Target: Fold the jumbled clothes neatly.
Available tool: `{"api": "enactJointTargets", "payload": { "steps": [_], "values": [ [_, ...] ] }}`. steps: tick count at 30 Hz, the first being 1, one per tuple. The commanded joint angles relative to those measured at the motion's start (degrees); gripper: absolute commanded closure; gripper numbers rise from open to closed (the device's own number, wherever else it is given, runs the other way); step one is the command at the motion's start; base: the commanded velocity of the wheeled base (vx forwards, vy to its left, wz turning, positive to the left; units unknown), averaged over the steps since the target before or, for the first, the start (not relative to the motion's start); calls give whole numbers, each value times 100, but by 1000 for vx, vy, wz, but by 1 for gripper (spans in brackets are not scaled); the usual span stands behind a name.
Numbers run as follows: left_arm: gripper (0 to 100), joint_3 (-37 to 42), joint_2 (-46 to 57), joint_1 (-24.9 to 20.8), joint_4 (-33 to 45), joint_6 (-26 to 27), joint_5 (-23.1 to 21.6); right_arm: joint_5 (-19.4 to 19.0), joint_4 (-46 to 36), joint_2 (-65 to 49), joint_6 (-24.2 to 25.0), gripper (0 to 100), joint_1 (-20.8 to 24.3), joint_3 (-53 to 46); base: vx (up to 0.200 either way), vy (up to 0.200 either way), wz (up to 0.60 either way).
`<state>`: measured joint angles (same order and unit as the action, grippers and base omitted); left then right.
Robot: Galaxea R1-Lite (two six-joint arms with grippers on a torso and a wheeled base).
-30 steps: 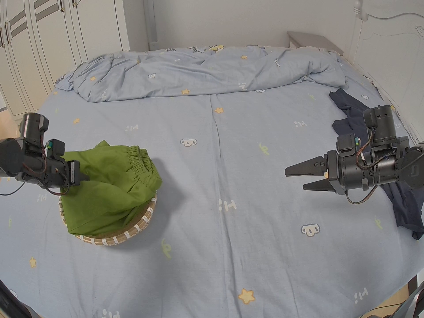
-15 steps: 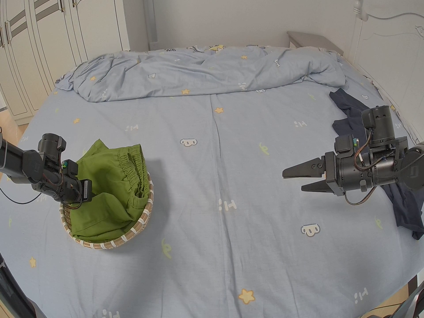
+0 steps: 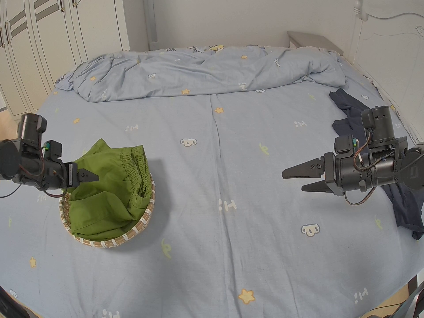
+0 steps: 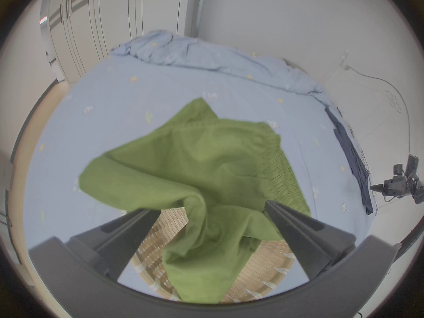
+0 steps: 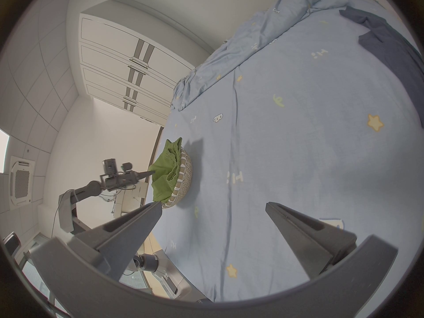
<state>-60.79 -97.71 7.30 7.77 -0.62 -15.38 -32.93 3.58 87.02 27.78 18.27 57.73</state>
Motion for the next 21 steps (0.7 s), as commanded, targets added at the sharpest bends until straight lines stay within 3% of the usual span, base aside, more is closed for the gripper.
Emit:
{"api": "enactJointTargets", "payload": {
  "steps": [1, 6, 8, 11, 15, 21],
  "values": [
    [0, 287, 1430, -27, -3, 9, 9, 14, 20, -71, -115, 0, 10, -69, 0, 0, 0],
    [0, 911, 2634, -502, -3, 1, 88, 155, 11, -844, -1038, 0, 159, -579, 0, 0, 0],
    [0, 1404, 3328, -721, -12, 9, 343, 366, 37, -1547, -1785, 0, 273, -1063, 0, 0, 0],
    [0, 1887, 4102, -827, -3, 1, 765, 463, 37, -2215, -2207, 0, 238, -1634, 0, 0, 0],
    [0, 2634, 5438, -888, 129, -131, 1328, 480, 2, -3288, -2330, 0, -26, -2627, 0, 0, 0],
    [0, 3249, 7169, -844, 929, -254, 1477, 445, 2, -4527, -2365, 0, -808, -3770, 0, 0, 0]
  ]
}}
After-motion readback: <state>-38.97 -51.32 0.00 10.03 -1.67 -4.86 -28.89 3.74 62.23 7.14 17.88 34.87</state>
